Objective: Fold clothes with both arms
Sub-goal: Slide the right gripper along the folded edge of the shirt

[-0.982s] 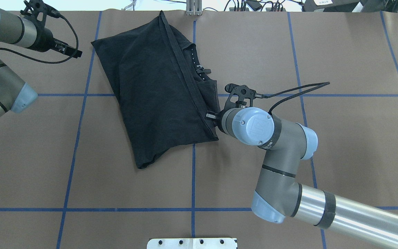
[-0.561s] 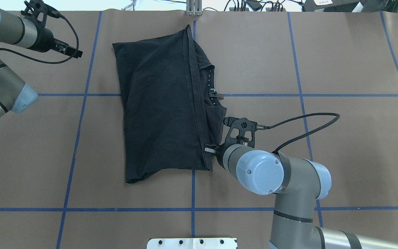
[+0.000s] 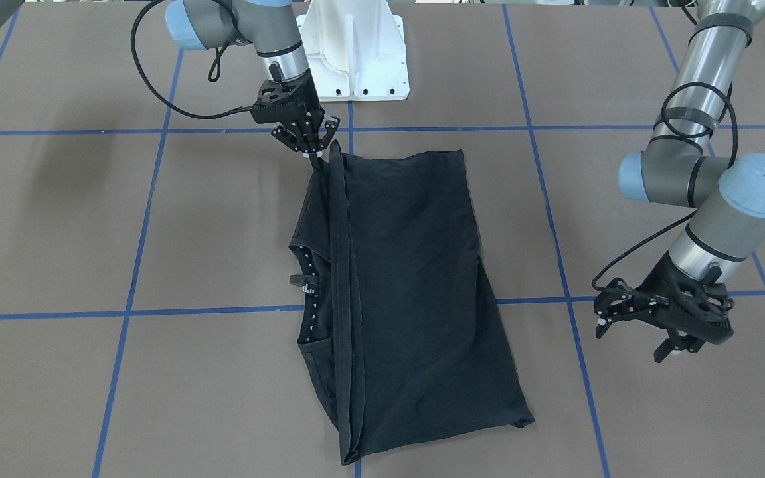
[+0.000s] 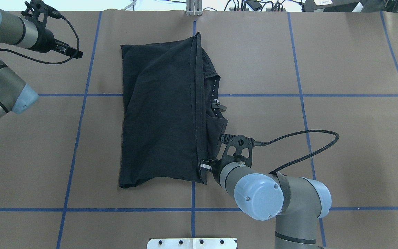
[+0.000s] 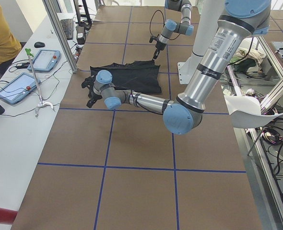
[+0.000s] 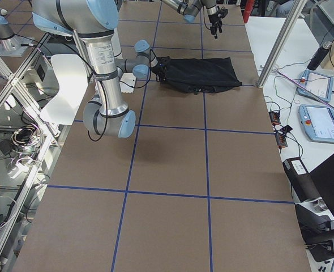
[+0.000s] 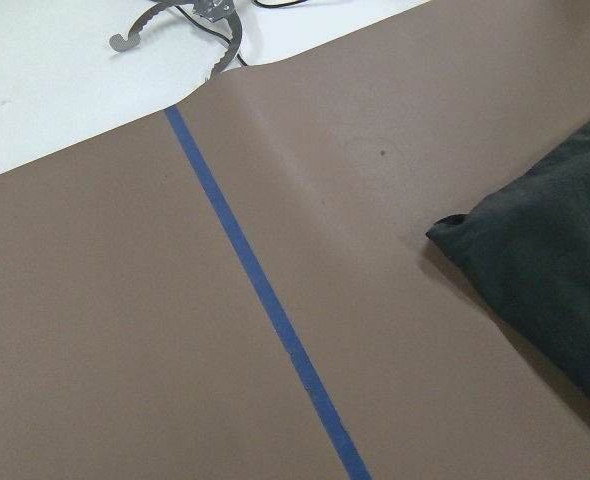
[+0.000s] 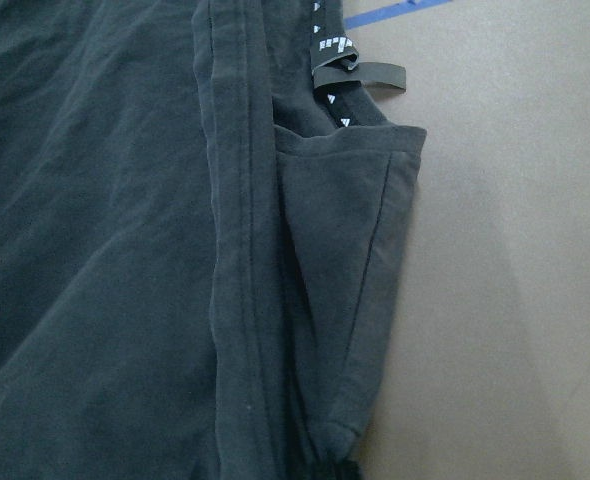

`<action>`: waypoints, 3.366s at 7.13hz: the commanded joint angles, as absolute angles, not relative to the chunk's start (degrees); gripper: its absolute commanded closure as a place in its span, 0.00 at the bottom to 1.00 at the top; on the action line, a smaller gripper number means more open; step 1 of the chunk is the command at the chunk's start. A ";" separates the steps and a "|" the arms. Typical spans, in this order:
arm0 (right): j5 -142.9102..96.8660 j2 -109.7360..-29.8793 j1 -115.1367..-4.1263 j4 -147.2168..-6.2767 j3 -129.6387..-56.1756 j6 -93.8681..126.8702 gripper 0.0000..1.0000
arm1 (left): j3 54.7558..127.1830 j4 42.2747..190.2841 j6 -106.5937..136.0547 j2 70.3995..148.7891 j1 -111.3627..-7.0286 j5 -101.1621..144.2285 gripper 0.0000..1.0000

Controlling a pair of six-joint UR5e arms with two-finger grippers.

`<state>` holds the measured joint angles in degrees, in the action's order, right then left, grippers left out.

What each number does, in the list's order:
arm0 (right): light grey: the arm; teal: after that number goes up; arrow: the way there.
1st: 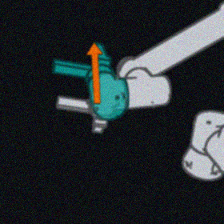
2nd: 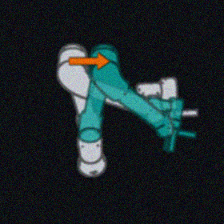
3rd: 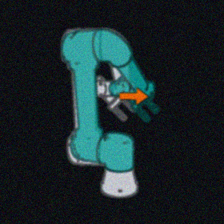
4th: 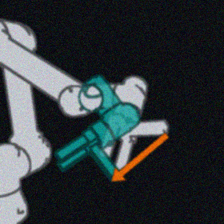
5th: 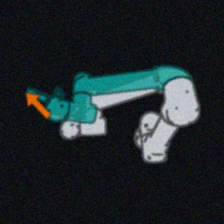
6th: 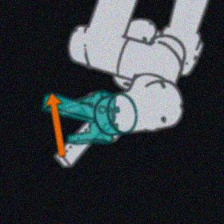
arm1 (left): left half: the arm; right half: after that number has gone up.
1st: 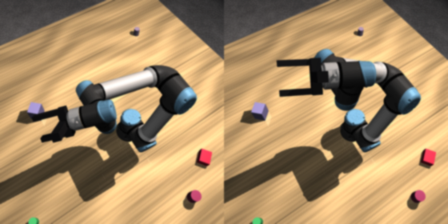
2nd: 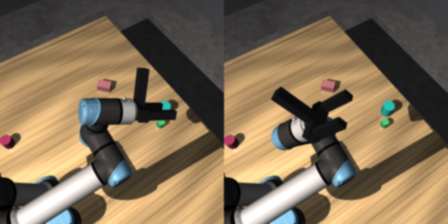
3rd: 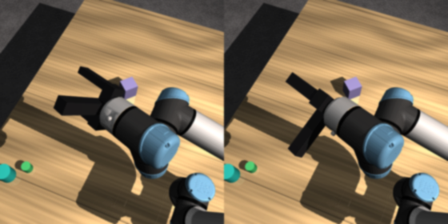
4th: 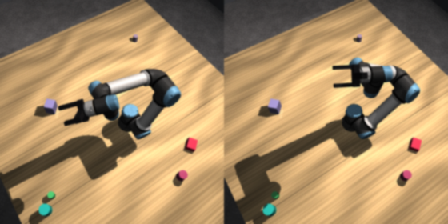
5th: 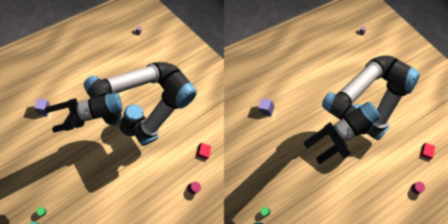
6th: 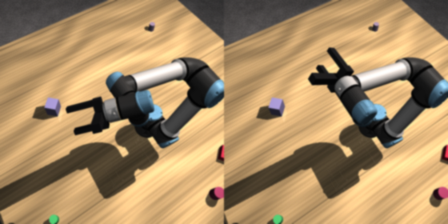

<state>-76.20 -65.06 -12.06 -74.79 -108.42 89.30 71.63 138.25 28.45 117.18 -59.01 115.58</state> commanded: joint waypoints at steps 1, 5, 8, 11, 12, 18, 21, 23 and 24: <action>-77.16 -64.69 -14.66 -75.84 -108.20 86.07 0.00 | 71.72 138.25 28.48 117.25 -58.97 115.66 0.00; -80.76 -50.84 -21.18 -85.41 -96.46 77.81 0.00 | 71.81 138.34 29.79 117.16 -58.89 115.66 0.00; -92.02 -48.08 -23.20 -96.76 -94.84 64.60 0.00 | 71.81 138.34 29.79 117.16 -58.80 115.66 0.00; -94.04 -46.68 -20.76 -98.09 -94.75 60.82 0.00 | 71.63 138.34 29.79 117.16 -58.80 115.66 0.00; -93.52 -46.32 -19.61 -98.00 -93.61 60.82 0.00 | 71.63 138.34 29.79 117.16 -58.80 115.66 0.00; -89.47 -46.32 -18.37 -98.09 -90.70 51.70 0.30 | 71.54 138.43 29.79 117.16 -58.80 115.66 0.00; -88.86 -46.67 -18.37 -98.09 -90.88 49.66 0.49 | 71.46 138.43 29.79 117.16 -58.80 115.66 0.00; -88.68 -47.20 -18.46 -98.09 -91.49 49.48 0.65 | 71.46 138.34 29.79 117.16 -58.80 115.66 0.00; -88.68 -47.37 -18.46 -98.17 -91.67 49.40 0.71 | 71.46 138.43 29.79 117.16 -58.80 115.66 0.00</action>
<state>-88.71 -47.14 -18.41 -98.11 -91.40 49.53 71.46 138.39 29.79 117.16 -58.80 115.66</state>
